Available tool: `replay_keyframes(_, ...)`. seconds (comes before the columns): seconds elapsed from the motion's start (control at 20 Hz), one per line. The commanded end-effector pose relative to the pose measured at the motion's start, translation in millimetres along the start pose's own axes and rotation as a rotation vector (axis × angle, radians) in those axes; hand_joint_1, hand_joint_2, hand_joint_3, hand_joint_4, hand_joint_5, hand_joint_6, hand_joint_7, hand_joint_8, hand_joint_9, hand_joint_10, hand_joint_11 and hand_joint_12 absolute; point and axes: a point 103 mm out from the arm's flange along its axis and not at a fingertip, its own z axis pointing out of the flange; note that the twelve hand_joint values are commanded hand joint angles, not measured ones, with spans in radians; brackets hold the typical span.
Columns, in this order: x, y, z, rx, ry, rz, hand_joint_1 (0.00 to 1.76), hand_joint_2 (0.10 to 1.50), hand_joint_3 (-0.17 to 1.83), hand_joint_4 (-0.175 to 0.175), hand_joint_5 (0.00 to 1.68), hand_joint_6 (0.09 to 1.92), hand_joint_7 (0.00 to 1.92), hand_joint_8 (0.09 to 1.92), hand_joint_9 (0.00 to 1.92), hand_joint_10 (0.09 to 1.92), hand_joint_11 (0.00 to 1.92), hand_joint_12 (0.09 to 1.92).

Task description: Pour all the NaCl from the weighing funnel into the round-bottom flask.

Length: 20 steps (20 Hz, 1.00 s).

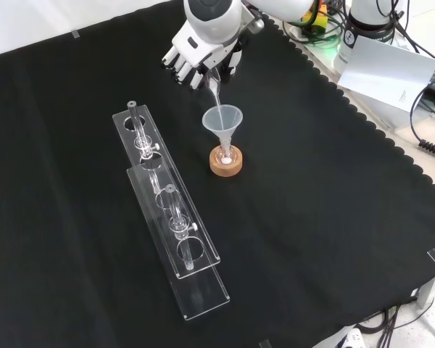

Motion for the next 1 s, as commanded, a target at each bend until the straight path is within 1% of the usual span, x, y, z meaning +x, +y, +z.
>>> replay_keyframes(0.05, 1.0, 1.0, -2.0, -0.002, -0.022, -0.002, 1.04, 0.82, 0.57, 0.175, 1.03, 1.05, 0.57, 0.71, 0.74, 0.58, 0.25, 1.35)
replay_keyframes(0.15, 1.6, 1.2, -2.9, -0.005, -0.032, -0.001, 1.04, 0.82, 0.57, 0.175, 1.03, 1.05, 0.57, 0.71, 0.74, 0.58, 0.25, 1.35)
replay_keyframes(0.2, 2.4, 0.1, -4.2, 0.015, -0.042, 0.032, 1.04, 0.82, 0.57, 0.175, 1.03, 1.05, 0.57, 0.71, 0.74, 0.58, 0.25, 1.35)
replay_keyframes(0.25, 1.7, -0.4, -4.8, 0.020, -0.050, 0.041, 1.04, 0.82, 0.57, 0.175, 1.03, 1.05, 0.57, 0.71, 0.74, 0.58, 0.25, 1.35)
replay_keyframes(0.3, -0.3, -1.4, -6.6, 0.016, -0.067, 0.029, 1.04, 0.82, 0.57, 0.175, 1.03, 1.05, 0.57, 0.71, 0.74, 0.58, 0.25, 1.35)
replay_keyframes(0.35, 0.1, -1.0, -7.7, -0.004, -0.063, 0.011, 1.04, 0.82, 0.57, 0.175, 1.03, 1.05, 0.57, 0.71, 0.74, 0.58, 0.25, 1.35)
replay_keyframes(0.5, 3.6, -1.2, -12.0, -0.014, -0.083, 0.001, 1.04, 0.82, 0.56, 0.175, 1.03, 1.05, 0.57, 0.71, 0.74, 0.58, 0.24, 1.35)
replay_keyframes(0.55, 7.2, -0.7, -14.6, -0.016, -0.071, -0.013, 1.04, 0.82, 0.56, 0.175, 1.03, 1.05, 0.57, 0.71, 0.73, 0.59, 0.24, 1.35)
replay_keyframes(0.6, 8.4, -0.6, -16.1, -0.017, -0.071, -0.017, 1.04, 0.82, 0.56, 0.175, 1.03, 1.05, 0.57, 0.71, 0.73, 0.59, 0.24, 1.35)
replay_keyframes(0.85, 9.4, -1.9, -21.0, -0.019, -0.113, -0.007, 1.04, 0.82, 0.56, 0.175, 1.03, 1.05, 0.57, 0.71, 0.73, 0.59, 0.24, 1.35)
replay_keyframes(1.0, 11.9, -3.1, -24.2, -0.019, -0.155, -0.003, 1.04, 0.82, 0.56, 0.175, 1.02, 1.05, 0.57, 0.71, 0.73, 0.59, 0.24, 1.35)
